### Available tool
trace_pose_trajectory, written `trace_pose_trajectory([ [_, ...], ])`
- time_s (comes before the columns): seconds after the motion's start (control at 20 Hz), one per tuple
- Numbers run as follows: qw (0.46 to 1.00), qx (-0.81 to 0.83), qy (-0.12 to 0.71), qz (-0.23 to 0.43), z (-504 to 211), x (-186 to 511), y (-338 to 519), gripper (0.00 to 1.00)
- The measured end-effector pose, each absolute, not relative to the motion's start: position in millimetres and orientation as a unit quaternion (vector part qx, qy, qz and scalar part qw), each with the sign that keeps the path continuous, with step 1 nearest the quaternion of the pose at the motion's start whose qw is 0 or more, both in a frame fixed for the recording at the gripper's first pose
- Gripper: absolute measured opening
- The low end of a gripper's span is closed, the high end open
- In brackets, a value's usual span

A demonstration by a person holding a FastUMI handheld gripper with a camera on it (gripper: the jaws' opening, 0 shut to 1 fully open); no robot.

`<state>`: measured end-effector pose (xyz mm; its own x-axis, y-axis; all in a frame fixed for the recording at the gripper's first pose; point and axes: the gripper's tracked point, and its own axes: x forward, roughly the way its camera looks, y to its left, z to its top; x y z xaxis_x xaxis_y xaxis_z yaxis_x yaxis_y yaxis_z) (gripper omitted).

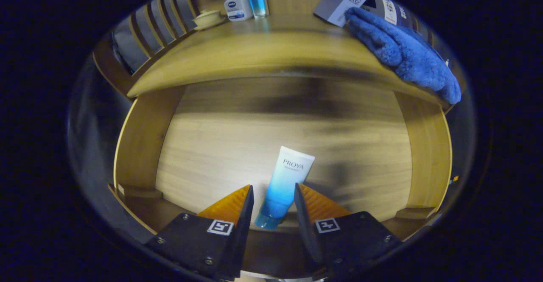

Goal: Pull open the drawer, take out the items inside it, and place them on the countertop above the cabinet.

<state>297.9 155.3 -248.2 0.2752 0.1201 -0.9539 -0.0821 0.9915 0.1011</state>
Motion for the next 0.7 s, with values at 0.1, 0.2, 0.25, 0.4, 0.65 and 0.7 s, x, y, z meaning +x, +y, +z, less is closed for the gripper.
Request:
trace_pose_trajectory([
  [0.1,0.794,0.003,0.606,0.054,-253.5,297.7,151.5,0.56],
  [0.2,0.786,-0.006,0.616,0.052,-258.7,295.7,148.0,0.56],
  [0.25,0.783,-0.004,0.619,0.052,-258.8,294.1,147.1,0.54],
  [0.4,0.792,0.000,0.609,0.055,-257.1,296.8,148.2,0.42],
  [0.65,0.817,0.020,0.573,0.068,-233.8,302.3,152.3,0.41],
  [0.7,0.820,0.030,0.567,0.070,-225.6,302.9,152.3,0.41],
])
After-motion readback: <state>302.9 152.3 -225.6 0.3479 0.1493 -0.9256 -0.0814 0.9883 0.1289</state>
